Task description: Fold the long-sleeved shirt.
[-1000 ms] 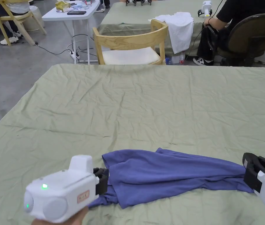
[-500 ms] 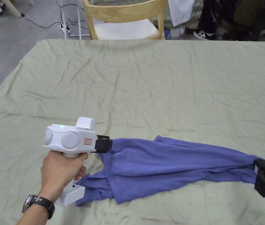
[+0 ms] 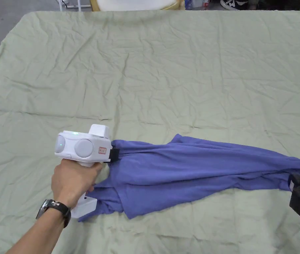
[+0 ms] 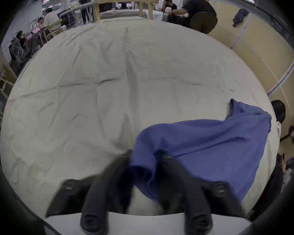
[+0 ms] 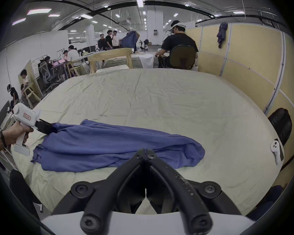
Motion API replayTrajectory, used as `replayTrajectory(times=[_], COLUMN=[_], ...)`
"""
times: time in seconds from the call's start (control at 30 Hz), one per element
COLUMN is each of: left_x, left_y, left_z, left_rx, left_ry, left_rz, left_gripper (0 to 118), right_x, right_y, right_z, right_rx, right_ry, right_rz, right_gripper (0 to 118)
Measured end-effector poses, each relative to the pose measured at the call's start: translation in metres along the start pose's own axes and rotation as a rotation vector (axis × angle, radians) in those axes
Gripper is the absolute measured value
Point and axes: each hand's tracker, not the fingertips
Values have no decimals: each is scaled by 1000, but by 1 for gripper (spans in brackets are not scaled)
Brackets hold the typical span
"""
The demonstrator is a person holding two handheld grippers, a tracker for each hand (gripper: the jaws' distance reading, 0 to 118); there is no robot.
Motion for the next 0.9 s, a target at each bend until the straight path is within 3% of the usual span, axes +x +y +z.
replayTrajectory(times=[0.1, 0.23, 0.33, 0.43, 0.47, 0.6, 0.77, 0.87, 0.9], left_x=[15, 4, -1, 1, 0, -7, -2, -1, -1], left_y=[-2, -2, -2, 1, 1, 0, 0, 0, -1], left_z=[-2, -10, -15, -20, -20, -22, -23, -23, -24], left_rx=[-2, -11, -32, -49, -51, -45, -43, -39, -37], left_ry=[86, 51, 42, 49, 49, 23, 20, 25, 26], left_rz=[-97, 22, 21, -3, -3, 48, 48, 42, 42], left_gripper=[5, 5, 5, 5, 5, 5, 5, 5, 5], right_x=[0, 15, 45, 80, 92, 129, 143, 139, 132], right_y=[-1, 10, 34, 61, 67, 77, 56, 24, 20], right_z=[1, 8, 2, -19, -31, -83, -140, -176, -172], right_rx=[-2, 11, -49, -178, -208, -371, -525, -613, -521], right_ry=[3, 7, 36, -42, -51, -39, 95, 68, 48], right_rz=[3, -7, -28, 9, 35, 150, 43, 126, 163], right_gripper=[1, 1, 4, 60, 69, 69, 68, 67, 67])
